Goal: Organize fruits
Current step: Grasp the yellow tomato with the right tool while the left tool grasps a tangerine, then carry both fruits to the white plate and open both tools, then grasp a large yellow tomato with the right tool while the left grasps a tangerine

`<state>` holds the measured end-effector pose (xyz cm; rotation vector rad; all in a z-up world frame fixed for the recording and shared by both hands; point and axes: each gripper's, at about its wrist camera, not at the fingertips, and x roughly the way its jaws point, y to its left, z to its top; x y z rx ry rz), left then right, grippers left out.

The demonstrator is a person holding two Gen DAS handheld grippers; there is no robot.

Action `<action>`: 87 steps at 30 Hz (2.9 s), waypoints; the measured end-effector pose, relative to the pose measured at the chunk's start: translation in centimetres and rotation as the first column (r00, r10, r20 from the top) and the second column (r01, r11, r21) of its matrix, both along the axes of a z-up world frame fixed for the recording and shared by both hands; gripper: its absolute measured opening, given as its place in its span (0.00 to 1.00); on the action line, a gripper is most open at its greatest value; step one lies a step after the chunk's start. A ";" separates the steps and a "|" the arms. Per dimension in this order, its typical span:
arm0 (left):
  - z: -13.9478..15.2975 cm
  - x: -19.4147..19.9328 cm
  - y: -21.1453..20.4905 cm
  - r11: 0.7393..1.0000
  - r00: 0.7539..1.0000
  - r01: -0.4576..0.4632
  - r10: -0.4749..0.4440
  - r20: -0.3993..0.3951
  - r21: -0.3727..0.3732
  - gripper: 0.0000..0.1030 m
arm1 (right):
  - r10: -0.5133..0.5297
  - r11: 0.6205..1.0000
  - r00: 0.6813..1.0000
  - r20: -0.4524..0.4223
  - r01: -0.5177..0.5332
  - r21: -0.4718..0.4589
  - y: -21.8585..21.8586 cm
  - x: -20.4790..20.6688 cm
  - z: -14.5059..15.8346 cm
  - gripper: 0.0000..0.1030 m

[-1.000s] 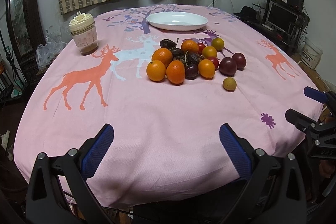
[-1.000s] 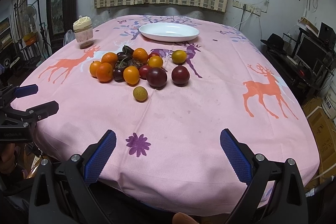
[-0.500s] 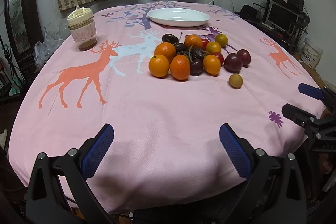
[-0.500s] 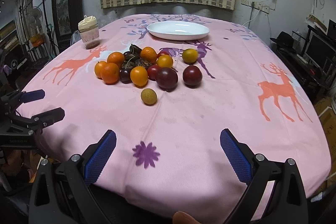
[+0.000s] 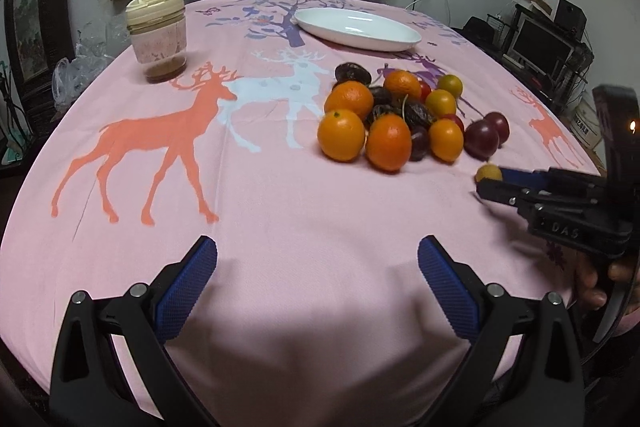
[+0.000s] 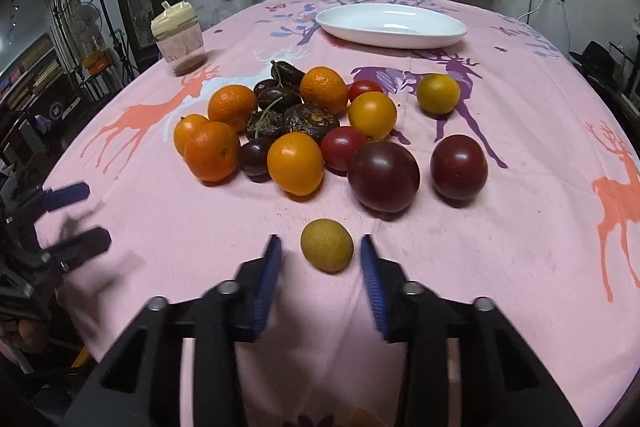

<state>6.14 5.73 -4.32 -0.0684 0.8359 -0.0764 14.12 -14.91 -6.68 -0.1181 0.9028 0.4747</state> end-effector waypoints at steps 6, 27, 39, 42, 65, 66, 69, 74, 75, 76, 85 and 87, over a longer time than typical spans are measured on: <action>0.8 4.4 0.4 0.994 0.995 0.104 -0.103 0.015 -0.026 0.67 | 0.029 0.994 0.999 -0.020 -0.027 0.103 -1.1 0.1 -0.3 0.26; -0.8 10.2 -0.5 0.947 0.945 0.321 -0.322 -0.060 -0.017 0.36 | 0.089 0.974 0.995 -0.036 -0.079 0.214 -2.9 1.0 0.9 0.26; 6.6 17.8 -0.7 0.949 0.950 0.310 -0.307 0.061 -0.059 0.36 | -0.015 0.944 0.988 0.155 -0.037 0.328 -4.4 13.6 9.6 0.26; 7.2 24.3 -2.0 0.963 0.963 0.262 -0.258 0.073 -0.061 0.36 | -0.064 0.964 0.984 0.166 0.018 0.264 -2.8 19.5 8.8 0.26; 5.9 28.0 -1.8 0.991 0.991 0.130 -0.129 0.021 -0.020 0.81 | -0.006 0.997 0.999 0.041 0.003 0.078 -2.1 23.5 5.2 0.60; 6.1 26.3 -1.2 0.992 0.992 0.117 -0.115 0.044 -0.041 0.81 | 0.001 0.998 0.999 0.038 -0.004 0.068 -2.2 22.6 5.1 0.60; 5.8 22.3 0.5 0.991 0.994 0.078 -0.070 0.079 -0.104 0.83 | 0.010 0.999 1.000 0.011 -0.010 0.040 -2.7 19.8 4.3 0.60; 3.8 18.3 0.6 0.990 0.991 0.117 -0.111 0.071 -0.079 0.84 | 0.021 0.999 1.000 0.001 -0.021 -0.027 -3.1 17.0 2.3 0.60; 3.5 17.8 0.4 0.990 0.991 0.125 -0.121 0.065 -0.070 0.84 | 0.018 0.999 1.000 -0.019 -0.018 -0.044 -3.2 16.9 1.7 0.60; 3.3 17.3 0.3 0.988 0.989 0.138 -0.133 0.069 -0.064 0.84 | 0.017 0.999 0.999 -0.035 -0.019 -0.046 -3.1 16.9 1.4 0.60; 1.9 15.2 0.3 0.952 0.961 0.275 -0.276 0.013 -0.136 0.68 | 0.008 1.000 0.998 -0.066 -0.008 -0.004 -3.6 16.9 0.9 0.40; 1.4 15.3 0.1 0.941 0.952 0.300 -0.306 -0.012 -0.157 0.55 | 0.007 0.999 0.998 -0.068 -0.005 0.034 -4.0 17.0 1.3 0.40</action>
